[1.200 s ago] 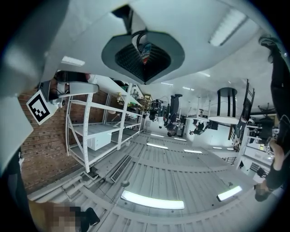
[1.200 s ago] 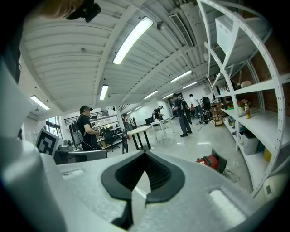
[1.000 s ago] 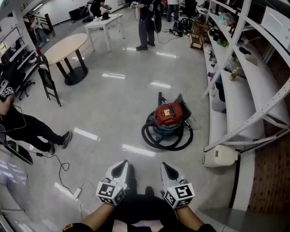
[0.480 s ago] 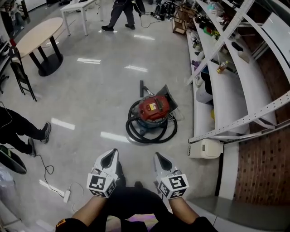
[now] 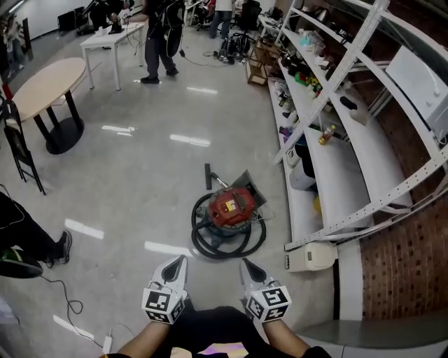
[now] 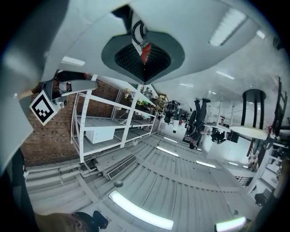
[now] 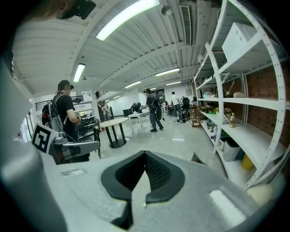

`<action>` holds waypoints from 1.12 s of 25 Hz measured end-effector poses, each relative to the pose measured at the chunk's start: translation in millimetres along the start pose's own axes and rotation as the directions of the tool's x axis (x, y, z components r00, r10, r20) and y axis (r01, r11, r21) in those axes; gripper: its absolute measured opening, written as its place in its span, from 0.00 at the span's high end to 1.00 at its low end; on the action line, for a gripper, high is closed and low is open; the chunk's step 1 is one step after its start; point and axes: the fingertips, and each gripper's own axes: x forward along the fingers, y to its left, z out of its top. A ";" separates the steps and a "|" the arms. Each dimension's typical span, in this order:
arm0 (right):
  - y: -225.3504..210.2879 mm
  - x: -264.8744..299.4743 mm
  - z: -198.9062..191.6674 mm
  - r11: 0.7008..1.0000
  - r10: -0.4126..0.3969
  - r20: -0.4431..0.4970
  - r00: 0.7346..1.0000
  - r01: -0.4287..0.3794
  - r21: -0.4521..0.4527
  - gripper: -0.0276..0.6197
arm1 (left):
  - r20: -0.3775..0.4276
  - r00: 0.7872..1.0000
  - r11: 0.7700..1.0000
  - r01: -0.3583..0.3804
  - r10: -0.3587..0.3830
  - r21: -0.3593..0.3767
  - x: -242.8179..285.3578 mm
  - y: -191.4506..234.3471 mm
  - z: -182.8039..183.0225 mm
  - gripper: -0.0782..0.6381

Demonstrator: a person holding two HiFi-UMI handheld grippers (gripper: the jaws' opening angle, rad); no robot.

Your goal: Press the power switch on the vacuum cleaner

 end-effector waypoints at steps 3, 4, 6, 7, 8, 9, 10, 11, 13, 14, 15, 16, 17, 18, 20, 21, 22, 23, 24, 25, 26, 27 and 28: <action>1.3 15.4 10.3 1.000 -0.016 0.018 1.000 0.016 -0.005 0.97 | 0.001 1.000 1.000 0.013 -0.013 0.019 7.3 14.9 7.7 0.87; 1.1 20.4 12.3 1.000 -0.021 0.023 1.000 0.021 -0.008 0.97 | 0.004 1.000 1.000 0.015 -0.015 0.025 9.2 19.3 9.9 0.87; 0.5 29.6 13.7 0.999 -0.029 0.027 0.999 0.029 -0.014 0.97 | 0.011 1.000 0.999 0.015 -0.015 0.034 11.4 27.6 11.2 0.87; 0.1 34.0 13.9 0.999 -0.031 0.027 0.999 0.032 -0.015 0.97 | 0.011 1.000 0.999 0.012 -0.012 0.037 12.0 31.9 10.7 0.87; -0.3 38.1 14.6 0.999 -0.033 0.027 0.999 0.033 -0.015 0.97 | 0.010 1.000 0.999 0.008 -0.009 0.036 12.9 36.1 10.0 0.87; -0.9 42.4 15.8 0.999 -0.033 0.025 0.999 0.033 -0.014 0.97 | 0.008 1.000 0.999 0.006 -0.006 0.032 14.4 40.3 8.7 0.87; -1.9 46.8 17.4 0.999 -0.032 0.022 0.999 0.032 -0.013 0.97 | 0.006 1.000 1.000 0.004 -0.004 0.026 16.4 44.2 7.4 0.87; -3.2 51.6 19.2 0.999 -0.030 0.018 0.999 0.030 -0.012 0.97 | 0.004 1.000 1.000 0.002 -0.002 0.021 18.8 47.7 7.5 0.87; -6.8 63.0 22.4 1.000 -0.025 0.010 1.000 0.025 -0.009 0.97 | 0.002 1.000 1.000 -0.007 0.007 0.017 24.7 54.5 11.5 0.87; -8.9 69.8 23.2 1.000 -0.022 0.006 1.000 0.022 -0.007 0.97 | 0.001 1.000 1.000 -0.013 0.013 0.018 28.0 58.4 13.5 0.87; -10.9 77.1 23.1 1.000 -0.018 0.001 1.000 0.018 -0.005 0.97 | 0.000 1.000 1.000 -0.021 0.021 0.020 31.3 62.9 14.7 0.87; -12.7 84.5 22.3 1.000 -0.013 -0.004 1.000 0.013 -0.003 0.97 | -0.003 0.999 0.999 -0.032 0.032 0.021 34.4 68.1 14.9 0.87; -14.5 91.5 21.5 1.000 -0.007 -0.007 1.000 0.007 0.000 0.97 | -0.007 0.999 0.999 -0.044 0.044 0.022 37.5 73.6 14.5 0.87; -16.8 98.2 21.1 1.000 -0.002 -0.009 1.000 0.002 0.003 0.97 | -0.013 0.998 0.998 -0.056 0.056 0.022 41.0 78.6 14.2 0.87; -25.1 110.8 21.8 1.000 0.003 -0.012 1.000 -0.003 0.010 0.97 | -0.022 0.997 0.997 -0.067 0.068 0.024 51.3 84.2 15.1 0.87; -31.2 117.1 21.6 1.000 0.003 -0.015 1.000 -0.003 0.017 0.97 | -0.026 0.997 0.997 -0.067 0.068 0.027 58.4 85.0 15.8 0.87; -37.6 123.3 20.3 1.000 0.002 -0.022 1.000 -0.001 0.026 0.97 | -0.032 0.997 0.997 -0.066 0.067 0.030 66.3 85.5 16.3 0.87; -43.5 129.4 18.3 0.999 0.001 -0.031 1.000 0.001 0.035 0.97 | -0.041 0.997 0.997 -0.067 0.068 0.032 74.2 86.5 16.4 0.87; -48.6 135.3 15.7 0.999 0.000 -0.041 0.999 0.002 0.044 0.97 | -0.052 0.996 0.997 -0.070 0.072 0.033 82.1 88.3 16.1 0.87; -53.2 141.2 13.1 0.999 0.000 -0.051 0.999 0.003 0.050 0.97 | -0.063 0.995 0.997 -0.074 0.076 0.034 90.1 90.7 15.4 0.87; -57.9 147.0 10.6 0.999 0.000 -0.060 0.998 0.004 0.053 0.97 | -0.072 0.994 0.996 -0.076 0.079 0.037 98.3 93.1 14.3 0.87; -62.9 152.7 7.9 0.999 -0.001 -0.069 0.998 0.004 0.053 0.97 | -0.078 0.994 0.996 -0.077 0.080 0.044 106.6 95.2 12.6 0.87; -68.4 158.3 4.9 0.999 -0.002 -0.079 0.997 0.006 0.051 0.97 | -0.083 0.993 0.996 -0.074 0.079 0.053 114.7 96.5 10.8 0.87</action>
